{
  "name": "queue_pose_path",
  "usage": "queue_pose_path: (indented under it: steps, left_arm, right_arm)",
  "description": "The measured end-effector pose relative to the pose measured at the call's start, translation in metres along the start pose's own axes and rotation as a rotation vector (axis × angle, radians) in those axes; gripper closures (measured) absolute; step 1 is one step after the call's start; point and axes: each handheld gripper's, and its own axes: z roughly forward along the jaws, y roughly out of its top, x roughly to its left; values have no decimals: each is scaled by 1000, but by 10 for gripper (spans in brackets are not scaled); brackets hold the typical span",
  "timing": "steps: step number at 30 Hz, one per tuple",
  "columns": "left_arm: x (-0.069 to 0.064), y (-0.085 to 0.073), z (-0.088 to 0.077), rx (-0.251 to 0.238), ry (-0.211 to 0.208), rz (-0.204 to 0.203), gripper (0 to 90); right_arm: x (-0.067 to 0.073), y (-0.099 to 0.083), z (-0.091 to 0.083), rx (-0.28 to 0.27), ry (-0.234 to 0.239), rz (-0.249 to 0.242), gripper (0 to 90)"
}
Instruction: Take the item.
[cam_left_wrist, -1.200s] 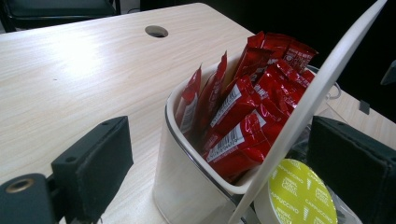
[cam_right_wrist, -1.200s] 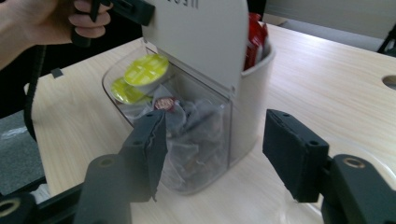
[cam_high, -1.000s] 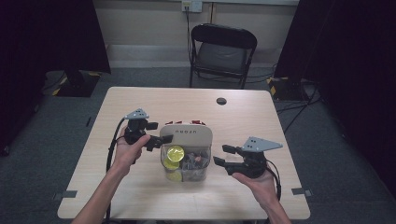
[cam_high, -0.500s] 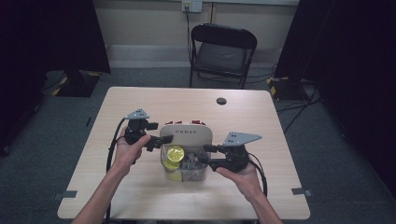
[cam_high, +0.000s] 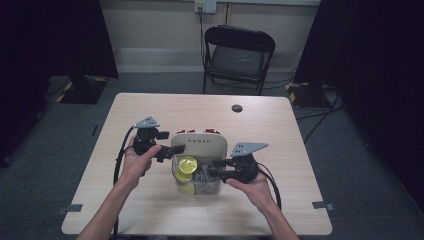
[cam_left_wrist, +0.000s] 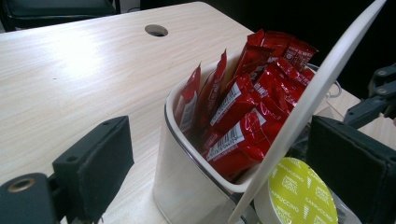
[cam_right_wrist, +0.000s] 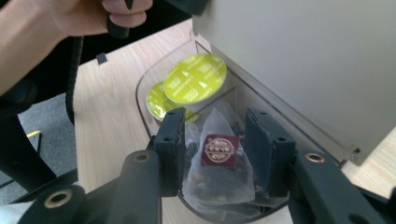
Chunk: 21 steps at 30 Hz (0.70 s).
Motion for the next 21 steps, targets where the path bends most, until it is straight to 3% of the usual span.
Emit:
queue_pose_path:
  steps: [5,21]
  left_arm:
    - [0,-1,1,1,0,-5,76]
    - [-1,-2,1,-1,-2,-1,90]
  right_arm:
    - [-1,-2,6,21,5,1,585]
    - [-2,-4,12,54,-5,-5,755]
